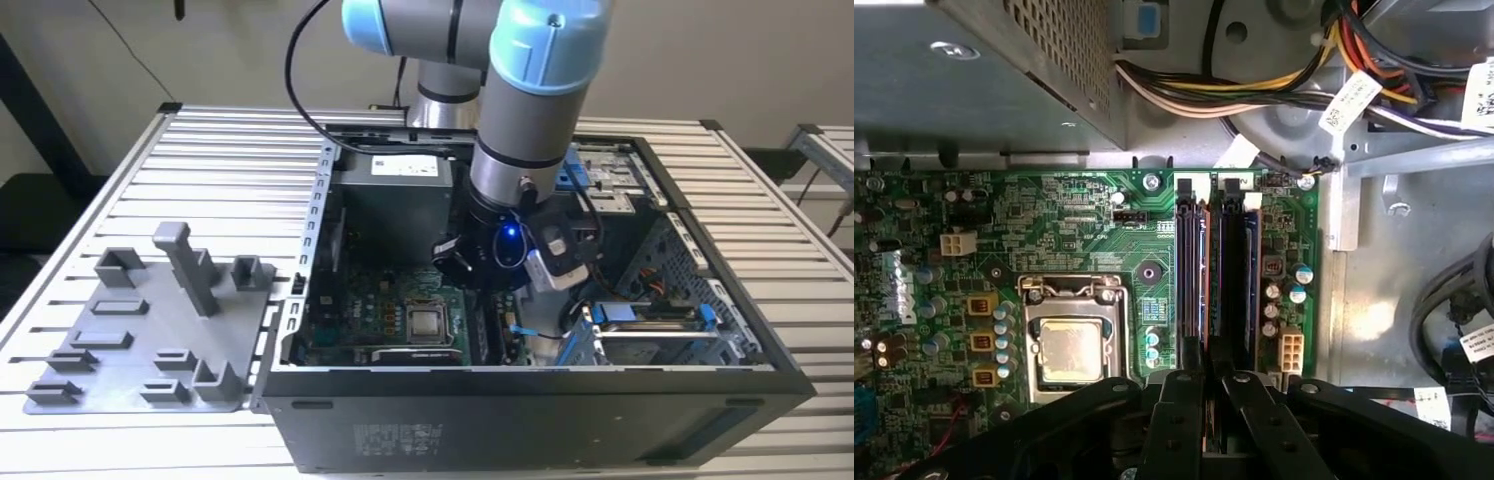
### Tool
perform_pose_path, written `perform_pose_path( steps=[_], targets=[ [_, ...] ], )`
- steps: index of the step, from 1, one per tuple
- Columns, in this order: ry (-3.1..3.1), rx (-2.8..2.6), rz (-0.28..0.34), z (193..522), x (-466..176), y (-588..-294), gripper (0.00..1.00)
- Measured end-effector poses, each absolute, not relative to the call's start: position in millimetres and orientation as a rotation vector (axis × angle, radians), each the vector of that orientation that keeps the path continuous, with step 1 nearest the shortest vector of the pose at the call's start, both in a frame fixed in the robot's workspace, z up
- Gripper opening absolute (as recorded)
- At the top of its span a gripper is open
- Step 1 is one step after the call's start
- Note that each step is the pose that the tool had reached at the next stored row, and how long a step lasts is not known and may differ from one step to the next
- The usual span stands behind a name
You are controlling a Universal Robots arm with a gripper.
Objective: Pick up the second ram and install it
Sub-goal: 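Insert the second ram into the second slot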
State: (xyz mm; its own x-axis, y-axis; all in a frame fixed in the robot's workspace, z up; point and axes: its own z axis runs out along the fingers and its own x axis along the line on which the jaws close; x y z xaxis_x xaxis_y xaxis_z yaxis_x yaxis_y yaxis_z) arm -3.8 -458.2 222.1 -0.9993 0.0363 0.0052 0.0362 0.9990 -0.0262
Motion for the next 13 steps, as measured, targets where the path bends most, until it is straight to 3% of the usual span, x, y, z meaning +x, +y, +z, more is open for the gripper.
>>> perform_pose_path(
  steps=[13],
  targets=[
    [-3.136,-0.046,0.041,219.6,-3.9,-458.2,0.14]
  ],
)
